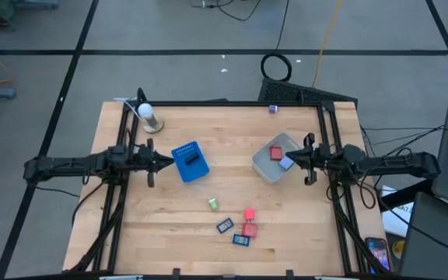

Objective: Pick & Place Office items
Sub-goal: Put the top blue digital timer into the blue bin

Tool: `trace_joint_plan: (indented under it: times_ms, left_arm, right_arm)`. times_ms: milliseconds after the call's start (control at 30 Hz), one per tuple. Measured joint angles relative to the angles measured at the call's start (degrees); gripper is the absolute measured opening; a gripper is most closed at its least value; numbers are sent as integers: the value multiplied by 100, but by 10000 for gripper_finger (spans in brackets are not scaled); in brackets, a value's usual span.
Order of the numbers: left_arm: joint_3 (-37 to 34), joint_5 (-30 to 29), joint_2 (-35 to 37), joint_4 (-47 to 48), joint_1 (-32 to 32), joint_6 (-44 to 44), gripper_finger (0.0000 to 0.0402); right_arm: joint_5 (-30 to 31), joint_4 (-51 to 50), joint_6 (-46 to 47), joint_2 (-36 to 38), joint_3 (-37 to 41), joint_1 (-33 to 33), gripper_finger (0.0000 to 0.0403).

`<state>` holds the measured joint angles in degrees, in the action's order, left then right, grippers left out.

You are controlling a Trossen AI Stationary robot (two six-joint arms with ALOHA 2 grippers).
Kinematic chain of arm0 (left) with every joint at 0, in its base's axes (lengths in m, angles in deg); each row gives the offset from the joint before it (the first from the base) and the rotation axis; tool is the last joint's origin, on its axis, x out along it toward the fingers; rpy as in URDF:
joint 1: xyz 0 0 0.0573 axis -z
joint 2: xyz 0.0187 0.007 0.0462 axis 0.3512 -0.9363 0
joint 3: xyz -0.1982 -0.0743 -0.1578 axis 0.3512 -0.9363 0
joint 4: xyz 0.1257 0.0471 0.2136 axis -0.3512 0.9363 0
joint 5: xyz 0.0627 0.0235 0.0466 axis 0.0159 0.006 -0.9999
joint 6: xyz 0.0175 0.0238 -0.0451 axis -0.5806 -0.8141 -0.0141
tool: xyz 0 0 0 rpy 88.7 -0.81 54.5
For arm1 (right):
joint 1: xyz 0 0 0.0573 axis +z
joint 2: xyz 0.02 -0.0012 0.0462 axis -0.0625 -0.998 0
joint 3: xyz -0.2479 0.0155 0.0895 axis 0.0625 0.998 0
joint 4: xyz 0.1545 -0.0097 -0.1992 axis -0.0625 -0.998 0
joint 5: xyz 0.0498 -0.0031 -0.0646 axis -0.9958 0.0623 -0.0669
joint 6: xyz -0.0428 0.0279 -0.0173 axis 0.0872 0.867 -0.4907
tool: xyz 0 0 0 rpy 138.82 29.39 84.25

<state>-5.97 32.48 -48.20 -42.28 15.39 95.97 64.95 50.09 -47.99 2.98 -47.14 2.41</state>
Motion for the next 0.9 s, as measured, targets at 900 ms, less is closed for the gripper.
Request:
trace_joint_plan:
  times_ms: [900]
  left_arm:
    - [-2, -10, -212, 9, 0, -41, 33]
  right_arm:
    - [442, -848, 96, -6, 21, 0, 1]
